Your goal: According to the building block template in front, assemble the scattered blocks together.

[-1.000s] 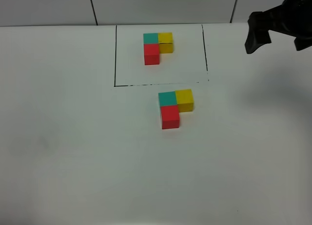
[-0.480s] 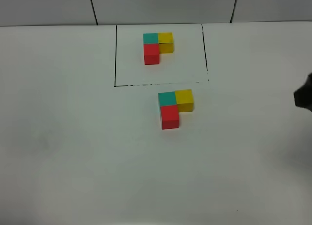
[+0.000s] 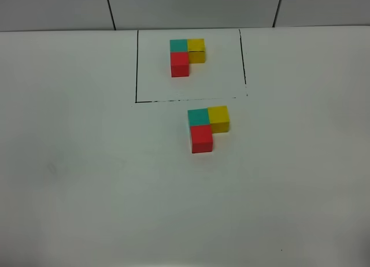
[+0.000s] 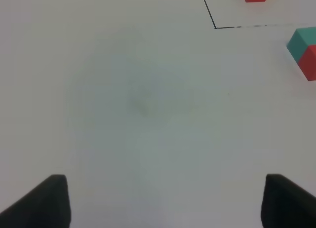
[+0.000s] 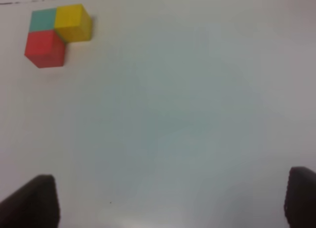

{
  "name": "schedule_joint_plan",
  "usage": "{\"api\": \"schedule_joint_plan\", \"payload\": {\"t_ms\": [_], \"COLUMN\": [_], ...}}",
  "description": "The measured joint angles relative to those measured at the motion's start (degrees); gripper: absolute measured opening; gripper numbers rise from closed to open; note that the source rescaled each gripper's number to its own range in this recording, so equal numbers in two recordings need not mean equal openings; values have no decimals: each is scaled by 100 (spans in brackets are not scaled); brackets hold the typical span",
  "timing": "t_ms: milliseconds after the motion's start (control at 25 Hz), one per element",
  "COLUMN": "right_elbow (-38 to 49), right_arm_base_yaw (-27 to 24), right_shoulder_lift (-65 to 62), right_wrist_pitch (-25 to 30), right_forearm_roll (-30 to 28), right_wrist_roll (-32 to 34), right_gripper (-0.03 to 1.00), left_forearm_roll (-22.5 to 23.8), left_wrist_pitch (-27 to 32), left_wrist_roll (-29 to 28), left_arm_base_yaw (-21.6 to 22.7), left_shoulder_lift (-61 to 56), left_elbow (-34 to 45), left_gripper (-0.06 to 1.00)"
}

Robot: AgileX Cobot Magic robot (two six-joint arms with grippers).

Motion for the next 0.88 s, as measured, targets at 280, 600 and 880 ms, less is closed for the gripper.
{"api": "schedule_joint_plan", "payload": {"t_ms": [280, 600, 880], "right_elbow": [772, 785, 786], "right_arm_base_yaw": [12, 27, 27], "right_shoulder_lift": [-1248, -1625, -1877], "right_wrist_pitch": [-27, -87, -88], "right_forearm_roll": [107, 128, 128], "right_wrist_roll": [-207, -296, -296], "right_gripper": [82, 80, 77], "left_forearm_roll": [0, 0, 0], "left_wrist_pitch": [0, 0, 0], "left_wrist_roll": [0, 0, 0], "left_arm_base_yaw": [0, 0, 0], "left_shoulder_lift": [0, 0, 0], "left_elbow": [0, 0, 0], "left_gripper": [71, 71, 71]}}
